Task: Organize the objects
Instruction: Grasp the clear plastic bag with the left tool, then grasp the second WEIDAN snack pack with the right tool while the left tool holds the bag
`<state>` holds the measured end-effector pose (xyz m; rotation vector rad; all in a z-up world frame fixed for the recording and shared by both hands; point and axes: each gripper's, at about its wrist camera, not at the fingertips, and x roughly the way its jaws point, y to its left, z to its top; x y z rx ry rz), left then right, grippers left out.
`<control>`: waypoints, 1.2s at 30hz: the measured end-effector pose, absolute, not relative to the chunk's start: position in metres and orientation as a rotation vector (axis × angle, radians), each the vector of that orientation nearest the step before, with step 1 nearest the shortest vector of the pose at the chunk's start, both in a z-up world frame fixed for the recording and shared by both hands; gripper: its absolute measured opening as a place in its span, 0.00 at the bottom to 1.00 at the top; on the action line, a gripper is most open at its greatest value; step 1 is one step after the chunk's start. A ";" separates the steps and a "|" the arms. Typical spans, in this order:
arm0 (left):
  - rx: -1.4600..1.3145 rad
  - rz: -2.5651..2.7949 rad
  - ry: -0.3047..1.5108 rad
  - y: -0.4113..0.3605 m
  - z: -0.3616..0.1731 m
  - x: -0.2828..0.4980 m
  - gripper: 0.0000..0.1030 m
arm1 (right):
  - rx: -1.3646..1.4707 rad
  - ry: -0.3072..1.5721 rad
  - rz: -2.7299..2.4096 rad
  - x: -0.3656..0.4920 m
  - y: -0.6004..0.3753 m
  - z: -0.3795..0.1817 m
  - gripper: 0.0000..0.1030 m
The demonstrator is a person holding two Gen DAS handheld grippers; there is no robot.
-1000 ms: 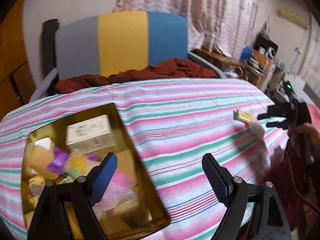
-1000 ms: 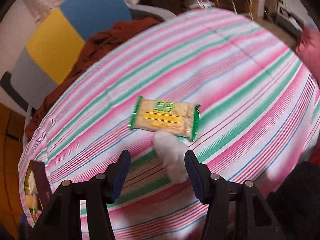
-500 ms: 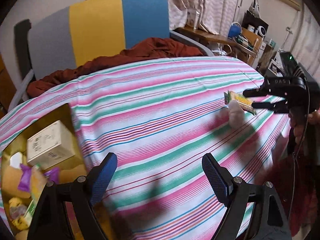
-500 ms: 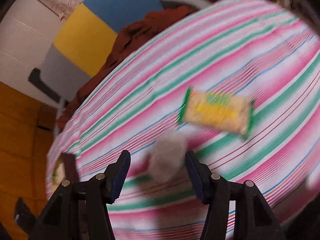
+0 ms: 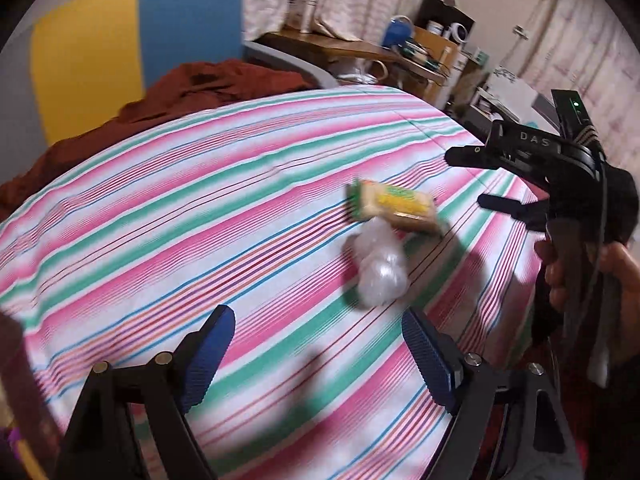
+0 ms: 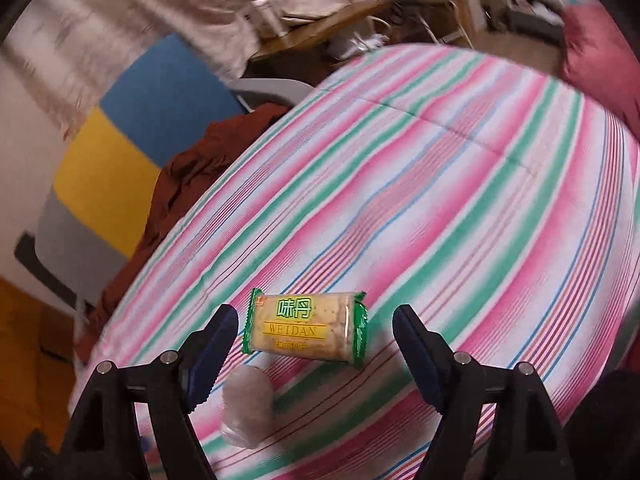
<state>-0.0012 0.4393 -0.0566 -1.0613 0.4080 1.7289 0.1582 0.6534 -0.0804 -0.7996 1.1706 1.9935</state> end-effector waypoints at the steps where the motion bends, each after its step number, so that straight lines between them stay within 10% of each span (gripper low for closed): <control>1: -1.076 1.710 0.406 0.449 -0.060 0.000 0.83 | -0.803 1.183 1.983 0.159 0.658 -0.081 0.79; 13: -1.167 1.661 0.464 0.531 -0.095 0.006 0.75 | -0.844 1.177 1.995 0.158 0.658 -0.082 0.79; 17: -1.122 1.765 0.555 0.535 -0.103 0.005 0.46 | -0.870 1.177 1.993 0.154 0.657 -0.084 0.79; 22: -1.112 1.779 0.518 0.512 -0.101 -0.003 0.37 | -0.910 1.153 2.005 0.147 0.654 -0.085 0.79; 36: -1.098 1.832 0.369 0.385 -0.100 -0.008 0.37 | -1.282 0.773 2.140 0.092 0.630 -0.072 0.81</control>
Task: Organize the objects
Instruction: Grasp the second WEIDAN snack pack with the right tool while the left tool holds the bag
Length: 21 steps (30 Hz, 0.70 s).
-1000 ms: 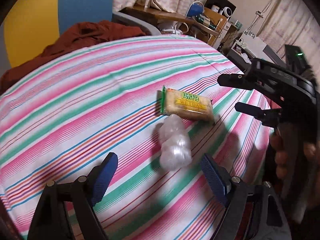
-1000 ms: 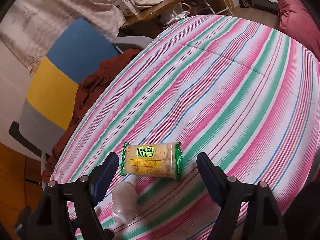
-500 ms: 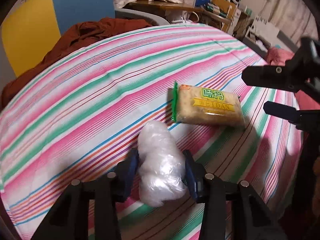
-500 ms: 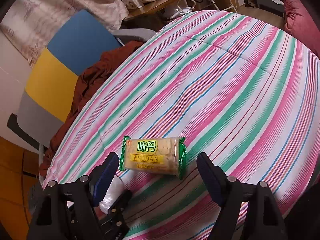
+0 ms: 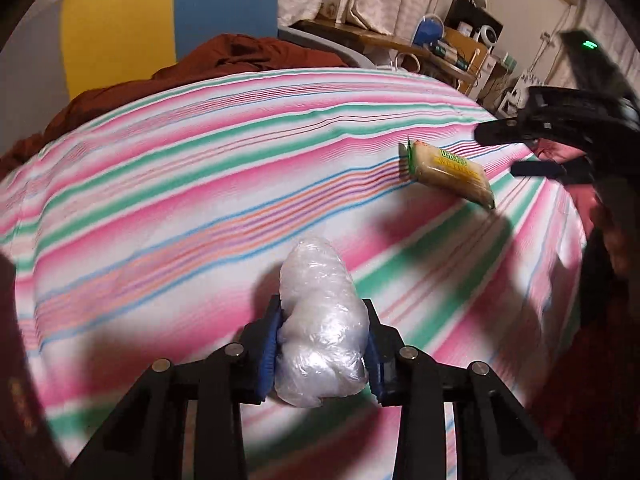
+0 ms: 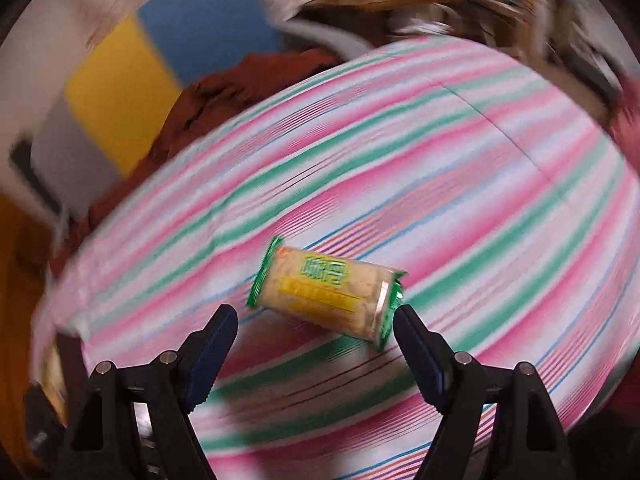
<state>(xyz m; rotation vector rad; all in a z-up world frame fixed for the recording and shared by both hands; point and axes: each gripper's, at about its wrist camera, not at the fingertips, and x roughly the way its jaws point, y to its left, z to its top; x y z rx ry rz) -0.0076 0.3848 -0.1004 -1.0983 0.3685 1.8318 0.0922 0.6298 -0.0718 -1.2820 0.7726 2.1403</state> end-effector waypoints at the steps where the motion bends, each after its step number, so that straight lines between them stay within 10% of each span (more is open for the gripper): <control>1: -1.095 1.830 0.335 0.373 -0.101 -0.008 0.37 | -1.357 0.659 2.166 0.079 0.626 -0.069 0.83; 8: -1.105 1.824 0.275 0.361 -0.104 -0.011 0.37 | -1.771 0.259 2.154 0.024 0.617 -0.095 0.84; 16: -1.115 1.798 0.254 0.356 -0.105 -0.014 0.37 | -1.848 0.326 2.077 0.018 0.643 -0.131 0.82; 21: -1.116 1.807 0.244 0.354 -0.106 -0.015 0.37 | -1.781 0.393 2.115 0.028 0.635 -0.124 0.56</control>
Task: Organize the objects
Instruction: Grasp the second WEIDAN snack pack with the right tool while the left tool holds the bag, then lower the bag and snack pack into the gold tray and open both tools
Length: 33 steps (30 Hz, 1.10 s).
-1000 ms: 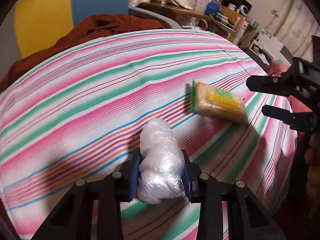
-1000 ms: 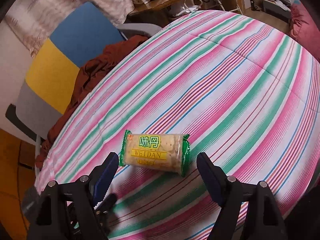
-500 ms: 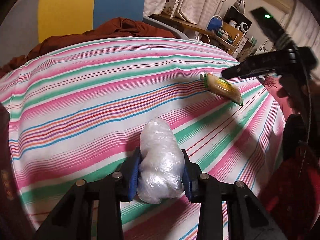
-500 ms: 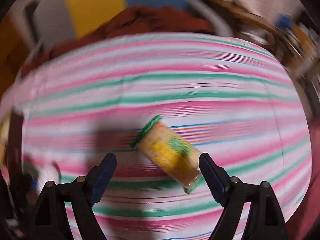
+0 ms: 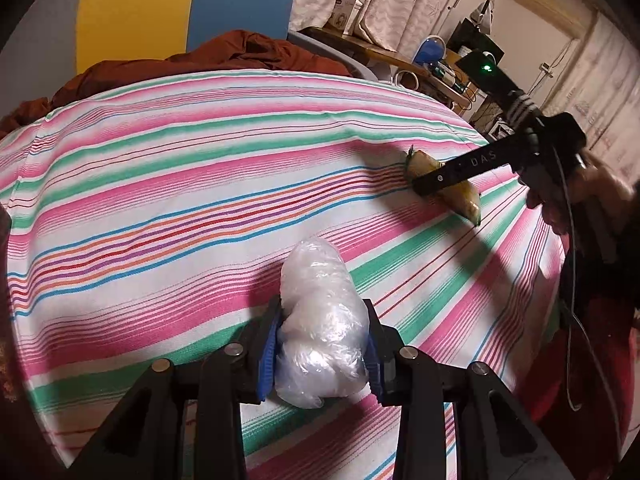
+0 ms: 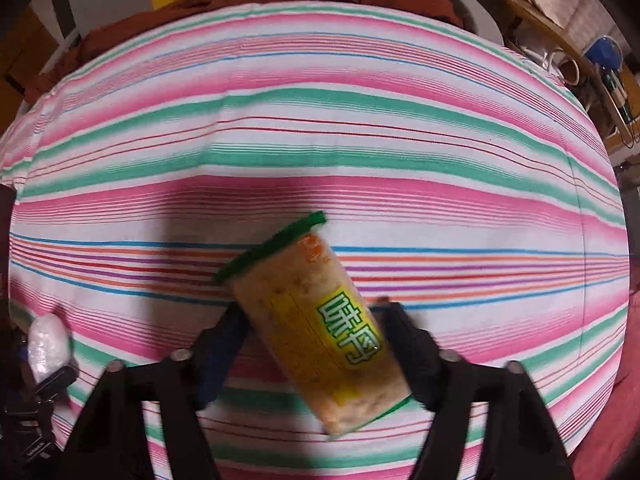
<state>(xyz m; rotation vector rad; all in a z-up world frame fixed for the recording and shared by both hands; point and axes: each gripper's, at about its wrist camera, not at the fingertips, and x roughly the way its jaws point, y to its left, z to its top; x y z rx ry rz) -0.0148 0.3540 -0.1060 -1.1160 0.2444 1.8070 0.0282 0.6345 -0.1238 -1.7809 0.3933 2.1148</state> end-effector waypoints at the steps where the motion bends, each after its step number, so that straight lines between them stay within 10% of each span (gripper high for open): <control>1: -1.109 1.812 0.248 0.355 -0.106 -0.014 0.37 | -1.773 0.390 2.104 0.030 0.628 -0.122 0.53; 33: -0.927 2.042 0.309 0.295 -0.062 0.036 0.35 | -1.647 0.408 2.224 0.050 0.486 -0.111 0.51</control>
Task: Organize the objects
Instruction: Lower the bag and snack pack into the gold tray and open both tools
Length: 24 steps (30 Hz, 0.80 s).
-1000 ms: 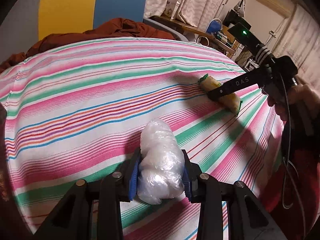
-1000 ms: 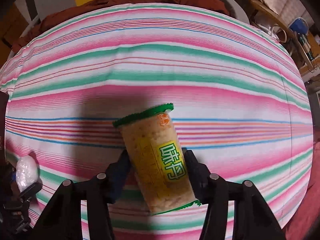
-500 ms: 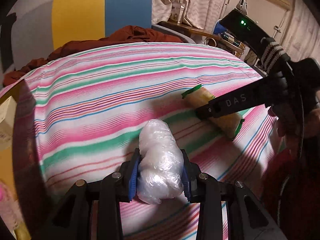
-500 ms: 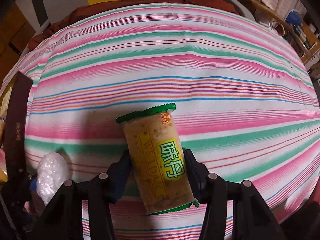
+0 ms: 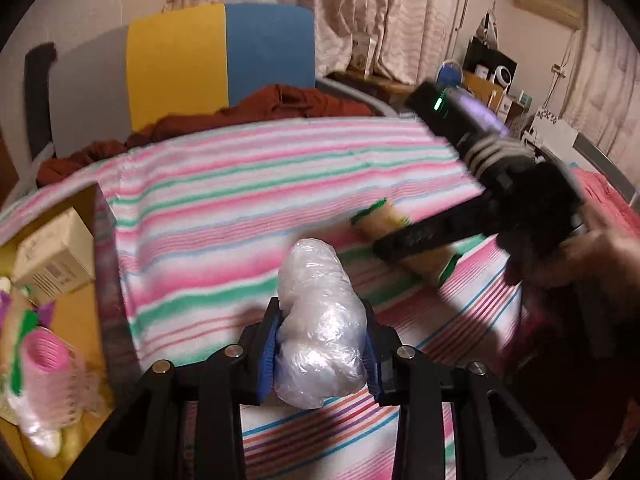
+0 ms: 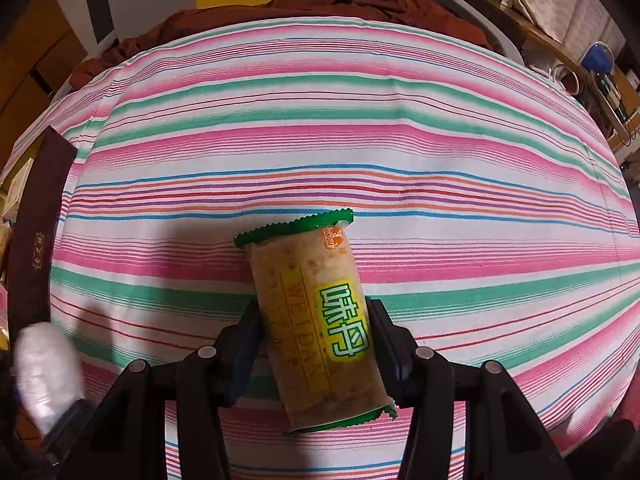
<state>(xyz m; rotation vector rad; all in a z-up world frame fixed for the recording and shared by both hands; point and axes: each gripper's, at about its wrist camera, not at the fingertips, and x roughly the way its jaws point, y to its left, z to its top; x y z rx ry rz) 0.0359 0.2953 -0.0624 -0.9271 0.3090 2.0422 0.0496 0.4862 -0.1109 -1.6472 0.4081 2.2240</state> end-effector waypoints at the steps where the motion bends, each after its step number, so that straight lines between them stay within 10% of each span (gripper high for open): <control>1: -0.918 2.046 0.306 0.292 -0.057 0.038 0.35 | -1.647 0.406 2.225 0.049 0.486 -0.109 0.51; 24: -0.877 2.259 0.177 0.208 -0.005 0.029 0.35 | -1.665 0.333 2.253 0.038 0.470 -0.113 0.51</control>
